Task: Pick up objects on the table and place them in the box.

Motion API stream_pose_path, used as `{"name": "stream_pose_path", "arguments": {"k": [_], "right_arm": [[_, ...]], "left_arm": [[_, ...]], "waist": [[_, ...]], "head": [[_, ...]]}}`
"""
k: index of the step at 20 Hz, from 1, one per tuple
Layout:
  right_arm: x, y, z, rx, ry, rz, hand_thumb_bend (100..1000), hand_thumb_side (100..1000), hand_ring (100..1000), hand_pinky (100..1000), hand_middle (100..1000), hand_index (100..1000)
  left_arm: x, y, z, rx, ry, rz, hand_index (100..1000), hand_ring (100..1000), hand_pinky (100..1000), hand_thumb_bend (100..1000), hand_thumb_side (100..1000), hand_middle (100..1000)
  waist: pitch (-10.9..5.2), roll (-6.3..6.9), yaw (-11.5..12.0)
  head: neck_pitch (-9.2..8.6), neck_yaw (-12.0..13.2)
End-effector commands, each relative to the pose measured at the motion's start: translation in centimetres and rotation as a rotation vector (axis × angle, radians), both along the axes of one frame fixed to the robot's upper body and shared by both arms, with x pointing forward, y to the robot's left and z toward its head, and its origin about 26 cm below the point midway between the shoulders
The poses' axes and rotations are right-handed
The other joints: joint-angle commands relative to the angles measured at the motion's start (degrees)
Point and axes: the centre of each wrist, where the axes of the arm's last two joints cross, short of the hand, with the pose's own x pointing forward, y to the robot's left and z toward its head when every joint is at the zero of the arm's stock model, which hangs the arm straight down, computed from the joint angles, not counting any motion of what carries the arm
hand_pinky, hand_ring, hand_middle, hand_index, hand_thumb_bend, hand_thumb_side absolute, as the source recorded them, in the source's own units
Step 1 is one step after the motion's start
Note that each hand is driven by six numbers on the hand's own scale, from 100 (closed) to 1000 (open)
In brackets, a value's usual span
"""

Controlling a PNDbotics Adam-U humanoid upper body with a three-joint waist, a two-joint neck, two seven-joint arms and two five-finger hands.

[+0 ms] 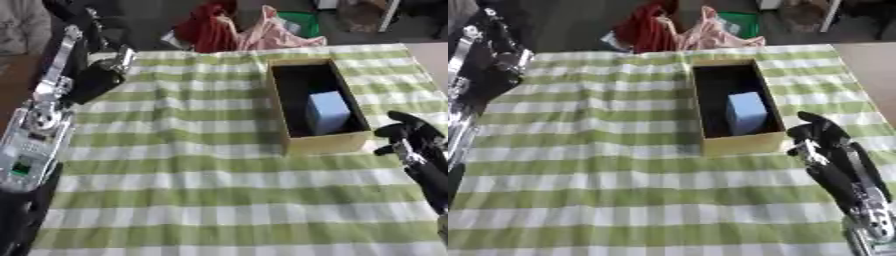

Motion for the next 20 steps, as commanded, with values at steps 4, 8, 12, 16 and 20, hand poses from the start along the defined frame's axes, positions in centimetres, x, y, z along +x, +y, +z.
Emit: {"name": "stream_pose_path", "arguments": {"k": [4, 8, 12, 16, 20], "right_arm": [[-0.2, -0.7, 1.6, 0.007, -0.056, -0.034, 100, 499, 777, 582, 658, 876], [-0.3, -0.7, 1.7, 0.019, -0.059, -0.047, 100, 495, 779, 581, 660, 878], [-0.4, -0.7, 1.6, 0.029, -0.058, -0.055, 100, 491, 781, 580, 662, 879], [-0.5, -0.8, 1.5, 0.035, -0.056, -0.065, 100, 489, 782, 580, 662, 879], [-0.6, -0.9, 1.5, 0.038, -0.059, -0.072, 100, 489, 780, 580, 661, 879]], "left_arm": [[-2.5, 2.2, -2.0, -0.11, 0.037, 0.096, 880, 790, 576, 103, 462, 766], [-3.4, 2.5, -4.4, -0.184, 0.112, 0.13, 877, 790, 570, 100, 492, 763], [-3.8, 2.6, -5.7, -0.228, 0.158, 0.15, 873, 788, 566, 100, 509, 759], [-4.1, 2.6, -6.9, -0.249, 0.2, 0.157, 872, 786, 564, 100, 521, 757], [-4.2, 2.6, -7.4, -0.263, 0.219, 0.159, 871, 785, 562, 100, 524, 755]], "waist": [[-0.75, -0.02, 0.67], [-0.92, -0.17, 1.17], [-1.12, -0.44, 1.53], [-1.07, -0.64, 1.76], [-0.96, -0.86, 1.94]], "head": [[1.89, 0.31], [3.97, 0.59], [5.97, 0.46], [6.56, 0.08], [6.6, -0.34]]}}
